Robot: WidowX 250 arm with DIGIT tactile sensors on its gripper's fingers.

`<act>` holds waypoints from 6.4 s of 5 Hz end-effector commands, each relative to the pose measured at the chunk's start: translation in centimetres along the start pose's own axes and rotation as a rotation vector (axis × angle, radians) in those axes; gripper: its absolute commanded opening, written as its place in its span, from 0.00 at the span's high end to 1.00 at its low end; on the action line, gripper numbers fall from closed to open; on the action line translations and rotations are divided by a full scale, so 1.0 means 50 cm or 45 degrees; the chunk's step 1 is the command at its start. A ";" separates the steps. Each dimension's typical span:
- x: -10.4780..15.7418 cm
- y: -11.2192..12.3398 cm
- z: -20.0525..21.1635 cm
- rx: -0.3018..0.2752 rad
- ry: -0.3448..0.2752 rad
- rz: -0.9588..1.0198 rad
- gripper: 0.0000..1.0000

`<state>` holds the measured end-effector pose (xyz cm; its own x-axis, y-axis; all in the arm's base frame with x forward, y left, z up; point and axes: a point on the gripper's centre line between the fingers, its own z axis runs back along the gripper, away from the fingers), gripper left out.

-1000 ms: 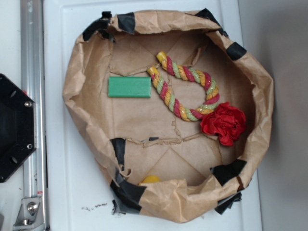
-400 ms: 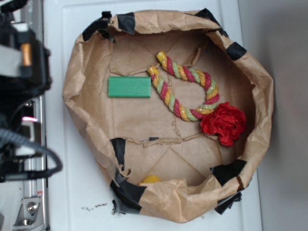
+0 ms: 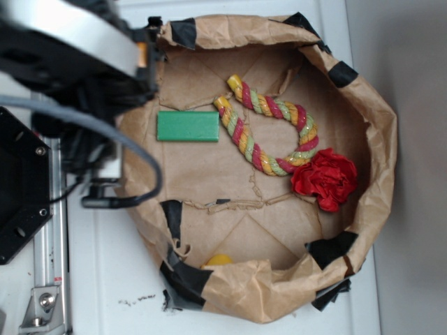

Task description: Grab the green block.

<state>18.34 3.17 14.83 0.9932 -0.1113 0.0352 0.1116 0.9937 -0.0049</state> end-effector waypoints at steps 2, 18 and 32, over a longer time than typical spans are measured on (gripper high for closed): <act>0.108 0.019 -0.091 -0.013 0.005 -0.016 0.00; 0.104 0.024 -0.199 0.067 -0.037 0.011 1.00; 0.094 0.046 -0.194 0.012 -0.076 -0.044 0.00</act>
<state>23.29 5.16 4.86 0.9889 -0.1312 0.0696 0.1318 0.9913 -0.0046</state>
